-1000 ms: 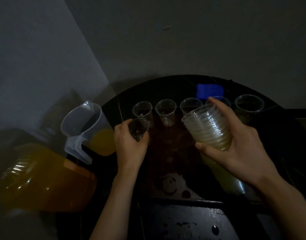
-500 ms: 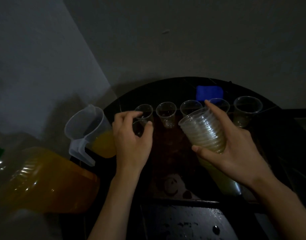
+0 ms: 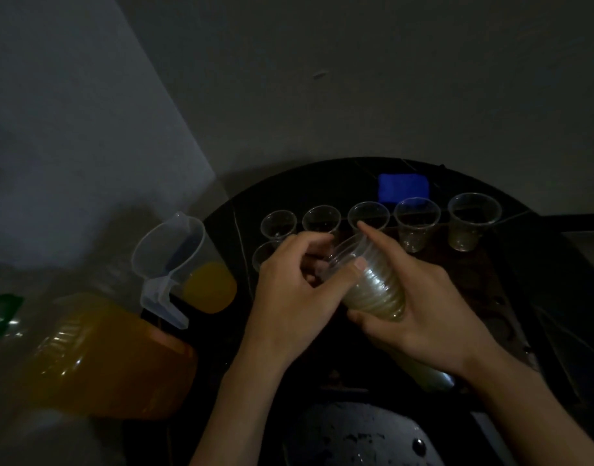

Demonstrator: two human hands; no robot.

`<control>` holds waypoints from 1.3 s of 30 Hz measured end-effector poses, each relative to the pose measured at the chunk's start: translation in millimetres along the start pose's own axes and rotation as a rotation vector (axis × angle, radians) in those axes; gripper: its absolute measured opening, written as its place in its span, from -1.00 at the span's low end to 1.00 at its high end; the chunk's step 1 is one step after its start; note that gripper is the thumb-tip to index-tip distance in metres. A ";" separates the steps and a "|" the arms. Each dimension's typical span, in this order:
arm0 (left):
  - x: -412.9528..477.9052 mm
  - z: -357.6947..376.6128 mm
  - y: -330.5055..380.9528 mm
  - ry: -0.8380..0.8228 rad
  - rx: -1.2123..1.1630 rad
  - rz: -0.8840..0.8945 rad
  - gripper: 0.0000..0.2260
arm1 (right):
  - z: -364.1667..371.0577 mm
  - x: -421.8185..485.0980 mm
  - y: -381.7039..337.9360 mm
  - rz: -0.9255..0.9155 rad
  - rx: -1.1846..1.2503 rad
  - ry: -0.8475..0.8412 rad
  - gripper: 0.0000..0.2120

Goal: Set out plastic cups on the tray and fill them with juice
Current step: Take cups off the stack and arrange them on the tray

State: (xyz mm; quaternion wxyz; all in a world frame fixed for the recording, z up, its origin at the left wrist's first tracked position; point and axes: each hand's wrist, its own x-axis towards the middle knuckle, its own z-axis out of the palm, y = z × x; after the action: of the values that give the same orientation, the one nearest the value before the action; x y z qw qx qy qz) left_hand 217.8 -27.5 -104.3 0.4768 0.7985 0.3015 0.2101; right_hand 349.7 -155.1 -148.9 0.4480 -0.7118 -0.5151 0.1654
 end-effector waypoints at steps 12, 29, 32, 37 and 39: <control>4.1 -3.9 1.2 -0.038 -0.168 -0.141 -0.76 | -3.9 -3.1 1.1 -0.029 -0.079 -0.039 -0.03; 32.0 -18.4 -8.8 0.298 0.101 0.093 -0.41 | -36.5 -6.5 25.6 0.020 -0.023 0.133 -0.08; 39.6 -4.3 -23.4 0.248 0.264 0.100 -0.27 | -38.9 -6.9 26.5 0.027 0.033 0.162 -0.09; 46.0 11.5 -40.5 0.203 0.424 0.093 -0.27 | -41.2 -7.4 27.0 0.032 0.072 0.189 -0.10; 47.1 16.0 -44.3 0.213 0.494 0.089 -0.28 | -42.5 -7.0 26.9 0.034 0.086 0.205 -0.11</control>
State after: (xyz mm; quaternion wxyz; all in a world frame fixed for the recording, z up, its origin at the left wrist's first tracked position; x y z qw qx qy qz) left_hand 249.7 10.6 -148.7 0.2235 0.8765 0.3567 0.2336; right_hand 392.2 -183.0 -149.1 0.5254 -0.7138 -0.4470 0.1212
